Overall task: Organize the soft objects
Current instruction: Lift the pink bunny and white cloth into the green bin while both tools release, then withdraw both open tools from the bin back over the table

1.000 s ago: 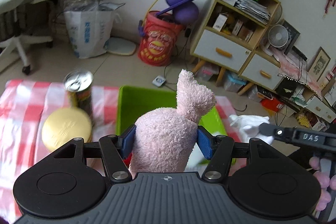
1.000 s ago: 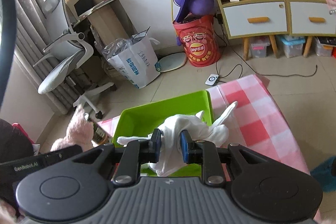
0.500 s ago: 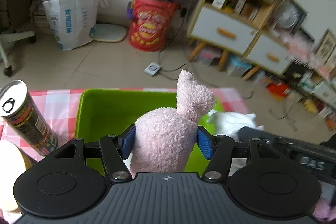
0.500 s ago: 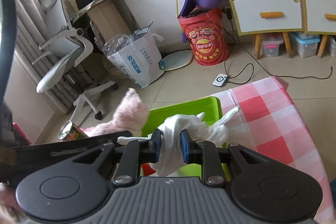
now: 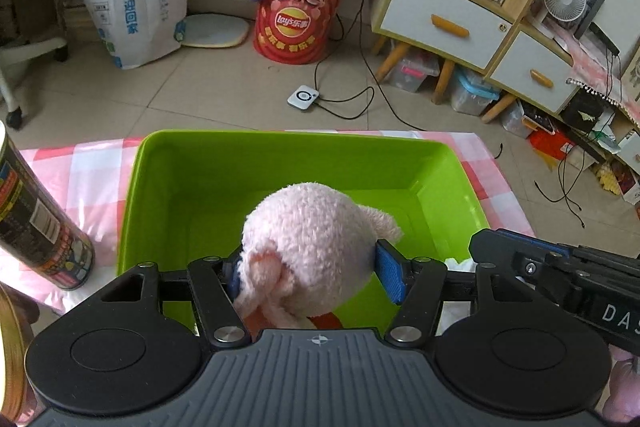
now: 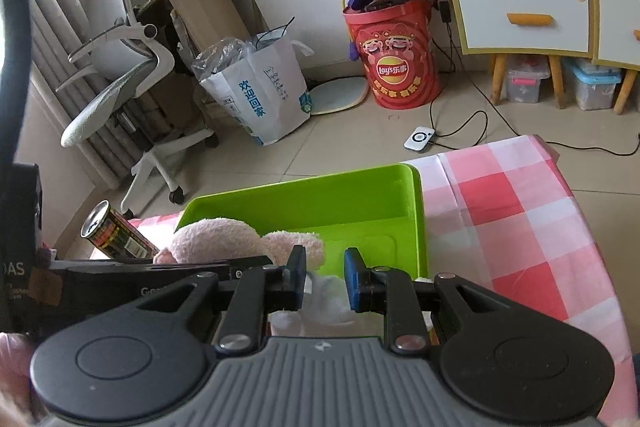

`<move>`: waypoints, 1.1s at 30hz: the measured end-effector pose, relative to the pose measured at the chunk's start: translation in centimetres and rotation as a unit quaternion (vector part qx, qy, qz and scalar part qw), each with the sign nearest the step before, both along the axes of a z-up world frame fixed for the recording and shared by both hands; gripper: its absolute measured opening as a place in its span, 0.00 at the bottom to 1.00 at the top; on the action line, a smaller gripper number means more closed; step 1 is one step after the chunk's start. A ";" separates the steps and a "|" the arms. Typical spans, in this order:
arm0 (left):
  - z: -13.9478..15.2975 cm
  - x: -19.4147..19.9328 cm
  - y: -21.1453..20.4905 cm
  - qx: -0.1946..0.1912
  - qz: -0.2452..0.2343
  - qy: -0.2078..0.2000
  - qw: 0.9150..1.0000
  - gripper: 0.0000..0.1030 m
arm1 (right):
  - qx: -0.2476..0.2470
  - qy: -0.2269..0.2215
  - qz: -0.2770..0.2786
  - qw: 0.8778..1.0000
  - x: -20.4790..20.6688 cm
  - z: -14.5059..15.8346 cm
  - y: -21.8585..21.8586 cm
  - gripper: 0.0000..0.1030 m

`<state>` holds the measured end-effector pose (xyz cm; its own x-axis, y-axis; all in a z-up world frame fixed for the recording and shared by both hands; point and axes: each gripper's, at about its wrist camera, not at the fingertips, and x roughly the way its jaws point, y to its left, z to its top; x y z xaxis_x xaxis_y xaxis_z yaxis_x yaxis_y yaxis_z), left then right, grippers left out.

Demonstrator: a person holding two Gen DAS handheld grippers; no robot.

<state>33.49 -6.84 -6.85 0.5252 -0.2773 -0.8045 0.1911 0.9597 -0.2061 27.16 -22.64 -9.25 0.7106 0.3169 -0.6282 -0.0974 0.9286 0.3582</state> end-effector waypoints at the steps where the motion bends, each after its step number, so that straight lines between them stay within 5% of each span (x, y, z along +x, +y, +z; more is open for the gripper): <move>1: 0.1 -0.1 0.0 0.000 -0.001 -0.001 1.000 0.60 | 0.000 0.000 0.000 1.000 0.0 0.0 0.0 0.07; 6: 0.9 -0.7 0.0 0.000 -0.004 -0.019 1.000 0.76 | 0.013 0.002 -0.011 1.000 -0.4 0.7 -0.6 0.20; 11: 2.2 -1.8 0.0 0.011 -0.009 -0.032 0.999 0.78 | 0.014 -0.003 -0.023 1.000 -1.5 2.0 -1.4 0.41; 33: 7.6 -14.7 3.4 0.026 -0.023 -0.089 0.995 0.95 | -0.025 -0.012 -0.008 1.000 -14.2 6.0 0.2 0.68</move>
<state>18.80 -3.48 0.73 0.6479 -0.2655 -0.7140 0.2640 0.9575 -0.1165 12.96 -22.43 -3.25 0.7307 0.2743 -0.6251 -0.0911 0.9467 0.3090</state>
